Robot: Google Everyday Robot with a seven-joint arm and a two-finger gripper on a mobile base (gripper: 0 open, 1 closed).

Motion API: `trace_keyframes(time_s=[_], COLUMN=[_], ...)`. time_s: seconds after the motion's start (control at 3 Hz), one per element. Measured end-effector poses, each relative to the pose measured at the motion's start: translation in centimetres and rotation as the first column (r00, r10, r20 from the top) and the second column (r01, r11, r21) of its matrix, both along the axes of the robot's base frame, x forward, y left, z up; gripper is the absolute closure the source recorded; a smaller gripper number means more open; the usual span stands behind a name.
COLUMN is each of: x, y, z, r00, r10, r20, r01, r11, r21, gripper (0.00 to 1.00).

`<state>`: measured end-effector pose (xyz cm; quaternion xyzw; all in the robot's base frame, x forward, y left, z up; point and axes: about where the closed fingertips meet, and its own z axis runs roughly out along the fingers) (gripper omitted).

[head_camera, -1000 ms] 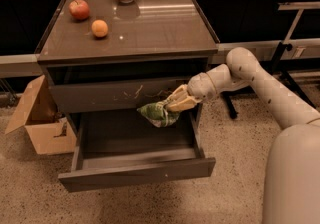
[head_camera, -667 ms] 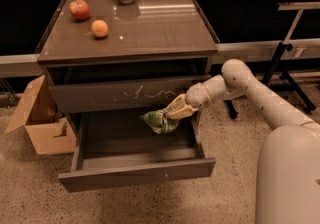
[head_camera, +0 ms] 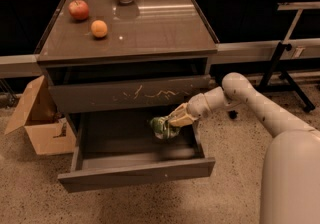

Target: Place green jalapeno chip bag into middle drawer

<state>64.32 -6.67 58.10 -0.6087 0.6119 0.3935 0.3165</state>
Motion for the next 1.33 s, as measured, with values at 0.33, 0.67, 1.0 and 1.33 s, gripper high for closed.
trace_keyframes(time_s=[0.33,0.67,1.0,1.33], x=[0.1,0.3,0.3,0.4], y=[-0.1,0.0,-0.1,-0.3], z=[-2.9,-3.8,-4.2,-4.3], r00=[0.9966,0.9944,0.991,0.9863], r10=[-0.083,-0.106,-0.134,-0.164], r20=[-0.006,-0.002,0.005,0.013], r01=[0.083,0.106,0.134,0.164], r11=[0.997,0.994,0.991,0.986], r21=[0.003,0.005,-0.002,0.002], gripper=[0.75,0.52,0.28,0.06])
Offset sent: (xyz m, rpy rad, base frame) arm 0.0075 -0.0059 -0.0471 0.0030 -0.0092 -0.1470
